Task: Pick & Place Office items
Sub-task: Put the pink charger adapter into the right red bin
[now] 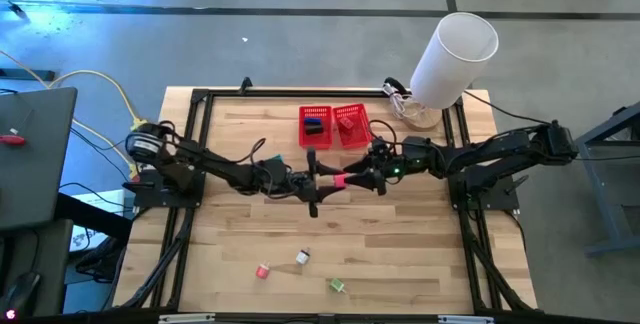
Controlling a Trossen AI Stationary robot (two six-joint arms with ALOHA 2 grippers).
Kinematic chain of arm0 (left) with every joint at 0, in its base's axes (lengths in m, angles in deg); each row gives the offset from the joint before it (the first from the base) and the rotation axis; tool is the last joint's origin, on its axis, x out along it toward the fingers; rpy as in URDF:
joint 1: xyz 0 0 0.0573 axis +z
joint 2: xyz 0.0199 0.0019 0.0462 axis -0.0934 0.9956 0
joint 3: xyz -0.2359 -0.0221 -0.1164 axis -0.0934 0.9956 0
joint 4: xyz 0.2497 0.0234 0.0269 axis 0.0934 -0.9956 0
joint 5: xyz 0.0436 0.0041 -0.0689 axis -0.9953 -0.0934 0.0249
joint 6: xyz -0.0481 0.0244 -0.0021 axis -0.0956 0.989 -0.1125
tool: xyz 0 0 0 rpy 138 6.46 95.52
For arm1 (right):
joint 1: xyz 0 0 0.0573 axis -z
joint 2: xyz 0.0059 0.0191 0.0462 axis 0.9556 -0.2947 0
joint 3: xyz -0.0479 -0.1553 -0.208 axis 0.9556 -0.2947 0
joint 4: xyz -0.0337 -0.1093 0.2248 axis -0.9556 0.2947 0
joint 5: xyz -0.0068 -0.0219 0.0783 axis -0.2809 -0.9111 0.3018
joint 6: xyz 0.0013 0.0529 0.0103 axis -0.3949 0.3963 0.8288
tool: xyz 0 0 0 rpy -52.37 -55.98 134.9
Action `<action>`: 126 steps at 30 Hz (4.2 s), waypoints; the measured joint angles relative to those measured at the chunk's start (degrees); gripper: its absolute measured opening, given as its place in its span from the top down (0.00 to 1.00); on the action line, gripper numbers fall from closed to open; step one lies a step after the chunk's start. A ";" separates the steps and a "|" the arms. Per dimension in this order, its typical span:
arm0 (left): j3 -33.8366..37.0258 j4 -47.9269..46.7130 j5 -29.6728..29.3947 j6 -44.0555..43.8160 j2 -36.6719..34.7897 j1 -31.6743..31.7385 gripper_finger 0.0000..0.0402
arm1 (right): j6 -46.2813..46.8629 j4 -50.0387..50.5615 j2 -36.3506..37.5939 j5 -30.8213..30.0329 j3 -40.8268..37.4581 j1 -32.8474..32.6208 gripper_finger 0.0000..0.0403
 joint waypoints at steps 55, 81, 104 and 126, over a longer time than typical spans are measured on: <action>-3.62 4.65 -0.78 -9.62 4.88 2.00 0.40 | -16.51 6.74 0.09 -6.93 -0.04 1.49 0.63; -3.56 -5.64 -0.63 -30.32 4.07 3.57 0.40 | -33.89 37.01 -0.26 -28.52 11.15 18.27 0.63; -3.55 -9.12 -1.50 -30.37 4.07 2.08 0.40 | -32.78 21.83 -22.30 -31.86 13.40 23.15 0.64; -3.55 -13.16 -2.23 -30.69 1.60 1.96 0.40 | -29.33 18.84 -25.38 -31.34 13.35 23.22 0.61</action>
